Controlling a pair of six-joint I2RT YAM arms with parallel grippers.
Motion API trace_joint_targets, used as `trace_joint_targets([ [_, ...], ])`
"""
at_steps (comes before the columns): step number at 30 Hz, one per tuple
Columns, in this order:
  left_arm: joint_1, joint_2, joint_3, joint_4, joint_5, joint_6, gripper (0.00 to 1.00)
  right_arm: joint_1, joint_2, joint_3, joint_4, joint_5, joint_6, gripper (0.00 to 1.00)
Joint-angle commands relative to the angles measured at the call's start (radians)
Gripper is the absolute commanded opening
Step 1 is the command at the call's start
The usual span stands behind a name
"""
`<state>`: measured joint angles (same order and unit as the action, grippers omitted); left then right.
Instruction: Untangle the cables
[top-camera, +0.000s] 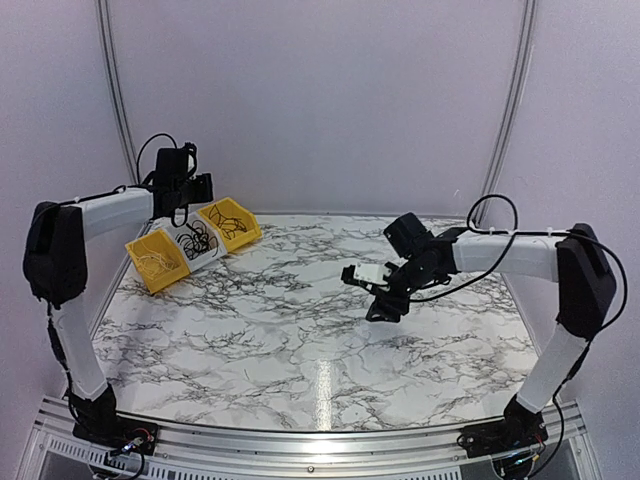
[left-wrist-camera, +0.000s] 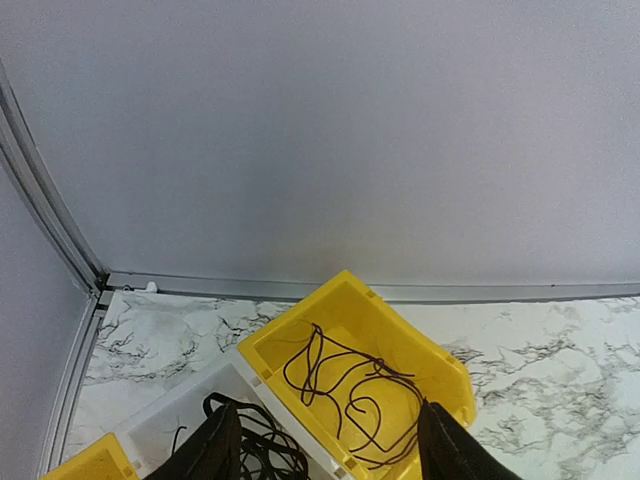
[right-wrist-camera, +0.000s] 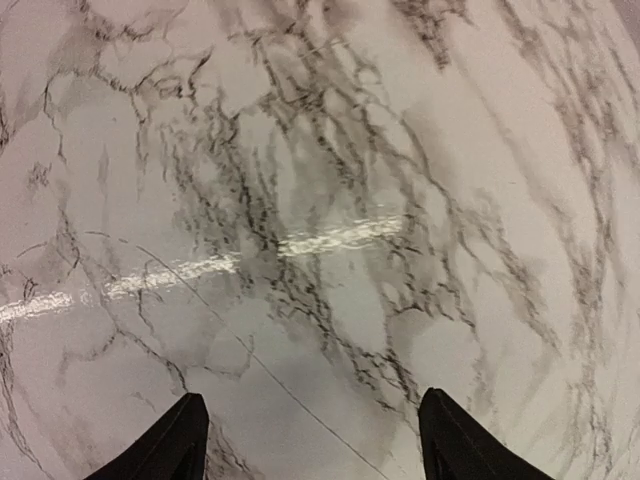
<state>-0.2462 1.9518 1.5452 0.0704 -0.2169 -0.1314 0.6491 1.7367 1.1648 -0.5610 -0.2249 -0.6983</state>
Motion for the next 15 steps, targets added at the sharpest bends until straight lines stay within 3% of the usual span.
trace_joint_targets([
  [1,-0.058,-0.162,-0.15,0.034,0.022,-0.019,0.63,-0.084,-0.147,0.021,0.103,-0.036,0.066,0.73],
  [5,-0.156,-0.308,-0.261,0.076,0.003,0.01,0.63,-0.137,-0.274,0.023,0.213,-0.035,0.136,0.8],
  [6,-0.185,-0.337,-0.273,0.066,0.003,0.02,0.63,-0.152,-0.308,0.02,0.249,-0.023,0.165,0.96],
  [10,-0.274,-0.45,-0.365,0.068,0.08,0.015,0.69,-0.205,-0.421,-0.028,0.415,0.079,0.285,0.98],
  [11,-0.288,-0.487,-0.392,0.069,0.096,0.001,0.74,-0.21,-0.435,-0.04,0.44,0.115,0.313,0.99],
  [12,-0.299,-0.514,-0.424,0.058,0.113,-0.011,0.95,-0.21,-0.443,-0.052,0.45,0.151,0.334,0.99],
  [15,-0.301,-0.59,-0.515,0.035,0.124,-0.035,0.99,-0.215,-0.468,-0.108,0.493,0.22,0.369,0.99],
])
